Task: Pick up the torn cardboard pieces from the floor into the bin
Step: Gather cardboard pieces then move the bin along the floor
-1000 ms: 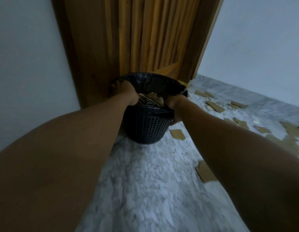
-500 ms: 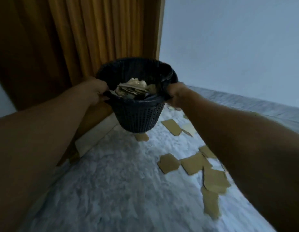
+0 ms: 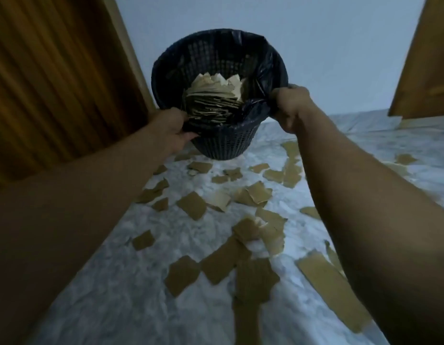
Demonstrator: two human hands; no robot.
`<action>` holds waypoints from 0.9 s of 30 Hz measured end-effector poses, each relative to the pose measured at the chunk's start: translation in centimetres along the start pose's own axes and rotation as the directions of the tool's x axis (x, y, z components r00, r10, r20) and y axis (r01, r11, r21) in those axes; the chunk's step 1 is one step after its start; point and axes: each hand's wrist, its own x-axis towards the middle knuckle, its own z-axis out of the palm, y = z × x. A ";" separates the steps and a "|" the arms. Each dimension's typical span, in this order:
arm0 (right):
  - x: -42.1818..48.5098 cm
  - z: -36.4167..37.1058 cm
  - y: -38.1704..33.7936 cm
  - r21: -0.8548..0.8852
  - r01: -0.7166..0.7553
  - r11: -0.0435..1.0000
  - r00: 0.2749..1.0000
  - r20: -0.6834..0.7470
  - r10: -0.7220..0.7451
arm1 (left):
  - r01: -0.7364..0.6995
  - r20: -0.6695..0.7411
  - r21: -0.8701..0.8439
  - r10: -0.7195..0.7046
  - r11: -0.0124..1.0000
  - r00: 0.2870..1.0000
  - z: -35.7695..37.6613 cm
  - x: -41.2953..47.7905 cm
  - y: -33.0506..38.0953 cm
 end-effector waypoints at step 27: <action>10.7 -14.5 9.6 -0.437 -0.261 0.861 0.934 -0.341 0.110 | 0.309 0.249 0.166 -0.343 0.936 0.906 13.9 11.9 -18.1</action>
